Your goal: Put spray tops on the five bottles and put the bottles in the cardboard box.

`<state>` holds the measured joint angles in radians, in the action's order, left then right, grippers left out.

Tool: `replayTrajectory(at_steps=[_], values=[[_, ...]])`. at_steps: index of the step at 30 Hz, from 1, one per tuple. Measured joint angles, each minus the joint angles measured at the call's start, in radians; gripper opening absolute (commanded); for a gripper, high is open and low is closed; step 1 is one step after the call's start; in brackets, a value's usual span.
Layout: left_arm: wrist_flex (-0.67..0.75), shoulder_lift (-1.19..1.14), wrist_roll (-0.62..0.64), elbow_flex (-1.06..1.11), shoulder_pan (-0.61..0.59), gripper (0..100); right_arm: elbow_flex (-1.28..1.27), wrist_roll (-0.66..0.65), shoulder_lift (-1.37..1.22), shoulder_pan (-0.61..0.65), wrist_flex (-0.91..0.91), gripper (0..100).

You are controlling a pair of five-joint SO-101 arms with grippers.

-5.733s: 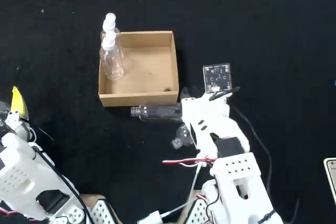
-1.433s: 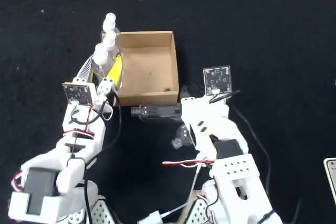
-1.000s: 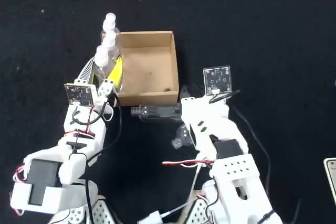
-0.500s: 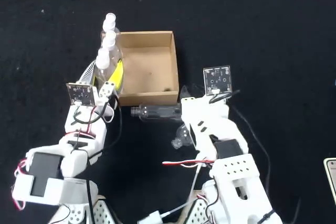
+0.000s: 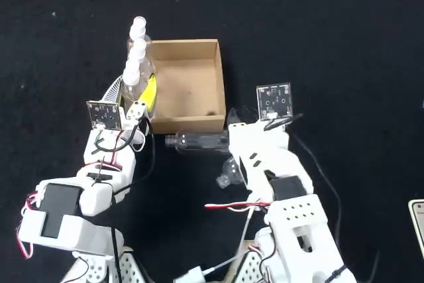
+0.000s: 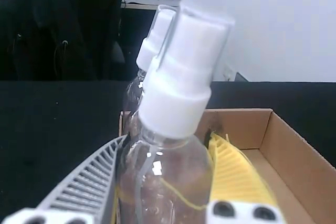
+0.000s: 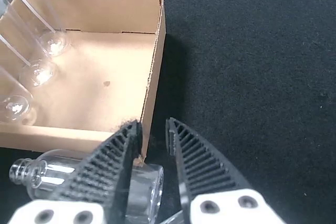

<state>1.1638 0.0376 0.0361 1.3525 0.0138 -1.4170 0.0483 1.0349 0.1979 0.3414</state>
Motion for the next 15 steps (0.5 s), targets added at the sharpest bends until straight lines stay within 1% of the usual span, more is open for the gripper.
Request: replayTrajectory(at_steps=[3,5,9,15], values=[[0.000,0.000,0.000,0.000,0.000,20,0.000,0.000,0.000,0.000,0.000,5.6],[0.000,0.000,0.000,0.000,0.000,24,0.000,0.000,0.000,0.000,0.000,5.6],[0.000,0.000,0.043,0.000,0.000,25,0.000,0.000,0.000,0.000,0.000,5.6],[0.000,0.000,0.052,0.000,0.000,25,0.000,0.000,0.000,0.000,0.000,5.6]])
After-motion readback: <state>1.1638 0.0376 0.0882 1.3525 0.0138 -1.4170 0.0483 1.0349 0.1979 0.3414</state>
